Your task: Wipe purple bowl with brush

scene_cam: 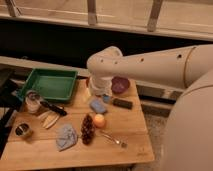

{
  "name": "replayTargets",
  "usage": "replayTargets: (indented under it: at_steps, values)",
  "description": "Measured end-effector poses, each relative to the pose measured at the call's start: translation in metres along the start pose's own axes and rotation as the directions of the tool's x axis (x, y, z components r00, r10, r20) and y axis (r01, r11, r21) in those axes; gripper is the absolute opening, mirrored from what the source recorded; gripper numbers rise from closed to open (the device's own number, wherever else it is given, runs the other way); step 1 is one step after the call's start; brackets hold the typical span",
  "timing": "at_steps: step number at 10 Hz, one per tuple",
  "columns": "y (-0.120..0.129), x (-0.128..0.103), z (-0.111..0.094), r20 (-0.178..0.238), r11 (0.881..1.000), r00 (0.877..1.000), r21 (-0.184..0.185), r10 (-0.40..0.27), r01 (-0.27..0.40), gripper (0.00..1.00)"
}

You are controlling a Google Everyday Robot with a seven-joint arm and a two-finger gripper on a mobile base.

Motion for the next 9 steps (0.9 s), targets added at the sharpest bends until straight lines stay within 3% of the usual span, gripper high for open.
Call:
replayTargets:
  at_steps: [1,2,7,9]
  values:
    - [0.023,-0.005,-0.004,0.017,0.998,0.998,-0.032,-0.057,0.057,0.80]
    - [0.027,-0.006,-0.005,0.021,0.997,0.998,-0.038,-0.067,0.068,0.80]
    - [0.028,-0.007,-0.004,0.033,0.996,0.997,-0.047,-0.072,0.074,0.80]
    - [0.035,-0.023,0.004,0.057,0.991,0.992,-0.066,-0.116,0.120,0.80]
